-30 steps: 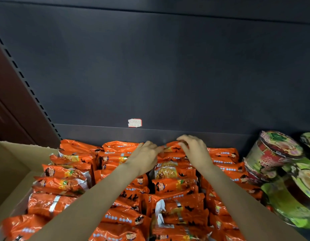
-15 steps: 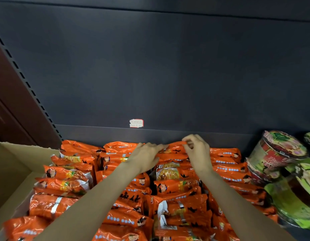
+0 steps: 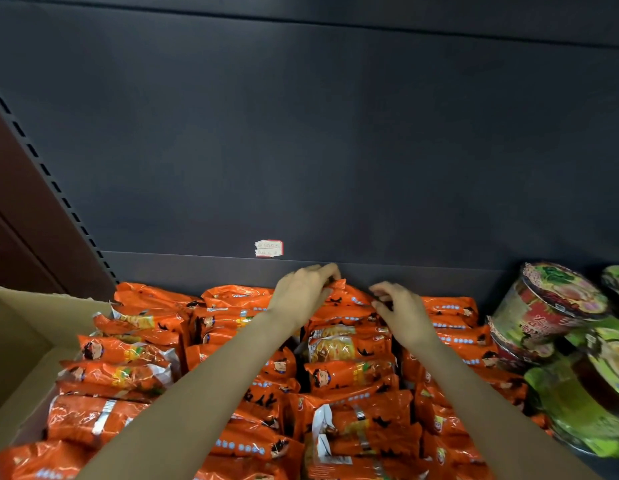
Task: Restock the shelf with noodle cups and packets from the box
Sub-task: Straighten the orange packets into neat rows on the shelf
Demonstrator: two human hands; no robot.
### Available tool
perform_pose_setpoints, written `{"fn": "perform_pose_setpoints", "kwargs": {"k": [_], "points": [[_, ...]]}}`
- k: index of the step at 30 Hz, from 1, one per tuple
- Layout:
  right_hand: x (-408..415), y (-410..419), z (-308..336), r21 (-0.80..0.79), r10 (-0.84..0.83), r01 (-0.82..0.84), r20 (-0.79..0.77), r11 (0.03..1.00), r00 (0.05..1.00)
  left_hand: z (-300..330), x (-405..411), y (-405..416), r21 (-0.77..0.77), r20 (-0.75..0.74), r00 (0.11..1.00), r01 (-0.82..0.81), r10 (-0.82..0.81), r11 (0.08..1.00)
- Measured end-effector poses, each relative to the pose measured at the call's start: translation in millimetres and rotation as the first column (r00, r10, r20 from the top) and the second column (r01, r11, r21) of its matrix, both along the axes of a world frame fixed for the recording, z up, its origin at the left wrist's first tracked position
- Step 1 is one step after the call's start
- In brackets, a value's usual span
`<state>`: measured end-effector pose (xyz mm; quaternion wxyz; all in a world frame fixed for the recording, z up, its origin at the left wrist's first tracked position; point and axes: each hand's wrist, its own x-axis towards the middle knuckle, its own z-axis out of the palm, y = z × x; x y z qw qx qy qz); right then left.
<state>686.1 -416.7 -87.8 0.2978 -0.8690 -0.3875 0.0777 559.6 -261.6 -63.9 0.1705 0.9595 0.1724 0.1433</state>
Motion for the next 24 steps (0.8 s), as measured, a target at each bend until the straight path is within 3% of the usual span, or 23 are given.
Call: {"fn": "perform_pose_setpoints", "kwargs": {"k": [2,7,10,12,14,17,20,24], "points": [[-0.6,2.4,-5.0,-0.116,0.008,-0.004,0.032,0.993,0.999,-2.3,-3.4,2.9,-0.053,0.016,1.0,0.0,0.001,0.999],[-11.0,14.6,-0.1,-0.116,-0.047,0.076,0.231,0.99,0.972,-8.5,-13.2,6.6,-0.2,0.08,0.997,0.019,-0.003,0.98],[-12.2,16.2,10.8,-0.002,-0.082,0.089,0.386,0.996,0.919,-9.6,-15.3,11.9,-0.211,0.069,0.997,-0.018,0.033,0.977],[-9.5,18.2,16.8,0.011,-0.048,0.049,0.445,0.999,0.894,-11.7,-17.4,15.4,-0.095,-0.051,0.998,-0.035,0.03,0.995],[-9.1,20.9,17.2,-0.132,0.091,-0.043,0.38,0.99,0.921,-15.9,-20.3,15.7,0.04,-0.153,0.988,-0.026,0.032,0.999],[-9.8,18.6,13.6,-0.217,0.175,-0.126,0.225,0.968,0.958,-17.5,-23.6,12.1,0.025,-0.11,0.994,0.009,-0.006,1.0],[-6.0,7.7,11.6,-0.179,0.143,-0.098,0.256,0.979,0.956,-19.0,-22.2,11.1,0.073,-0.212,0.969,0.145,-0.127,0.987],[-3.6,-3.6,10.8,-0.284,0.152,-0.063,0.301,0.957,0.942,-19.2,-19.8,16.1,0.119,-0.333,0.929,0.208,-0.159,0.971]]}}
